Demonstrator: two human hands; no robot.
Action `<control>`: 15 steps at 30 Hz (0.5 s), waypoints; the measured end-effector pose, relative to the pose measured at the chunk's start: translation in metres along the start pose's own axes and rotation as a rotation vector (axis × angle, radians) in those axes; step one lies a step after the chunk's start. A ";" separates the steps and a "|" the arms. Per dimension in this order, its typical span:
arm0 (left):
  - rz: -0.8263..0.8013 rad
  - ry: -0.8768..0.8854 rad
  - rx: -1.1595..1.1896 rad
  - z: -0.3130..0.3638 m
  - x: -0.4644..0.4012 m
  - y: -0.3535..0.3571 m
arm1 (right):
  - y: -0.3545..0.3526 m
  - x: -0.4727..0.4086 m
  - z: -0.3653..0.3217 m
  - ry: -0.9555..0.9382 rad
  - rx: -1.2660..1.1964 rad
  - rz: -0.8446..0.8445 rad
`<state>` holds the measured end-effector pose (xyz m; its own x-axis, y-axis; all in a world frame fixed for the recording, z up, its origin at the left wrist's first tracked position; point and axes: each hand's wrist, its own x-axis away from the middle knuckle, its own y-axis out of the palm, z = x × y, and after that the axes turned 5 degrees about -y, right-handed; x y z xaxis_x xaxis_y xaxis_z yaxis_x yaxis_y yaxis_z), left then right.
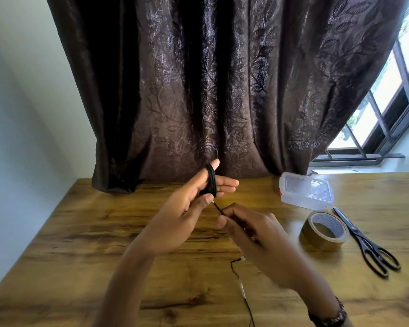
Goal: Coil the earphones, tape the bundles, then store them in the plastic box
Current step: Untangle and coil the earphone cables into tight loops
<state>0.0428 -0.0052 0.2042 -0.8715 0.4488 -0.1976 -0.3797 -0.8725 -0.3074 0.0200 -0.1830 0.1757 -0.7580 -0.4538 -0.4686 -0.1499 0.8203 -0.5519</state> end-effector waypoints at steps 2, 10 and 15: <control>-0.019 -0.021 -0.039 -0.002 0.002 -0.002 | -0.007 -0.001 -0.003 -0.017 0.055 0.000; -0.127 -0.092 -0.116 -0.002 0.008 0.001 | -0.029 -0.011 -0.019 -0.092 0.151 -0.050; -0.176 -0.019 -0.034 0.007 0.009 0.007 | -0.039 -0.024 -0.021 -0.140 0.226 -0.036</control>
<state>0.0297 -0.0090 0.2067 -0.7984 0.5899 -0.1207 -0.5164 -0.7739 -0.3667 0.0305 -0.1974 0.2230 -0.6572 -0.5377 -0.5281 -0.0178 0.7116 -0.7023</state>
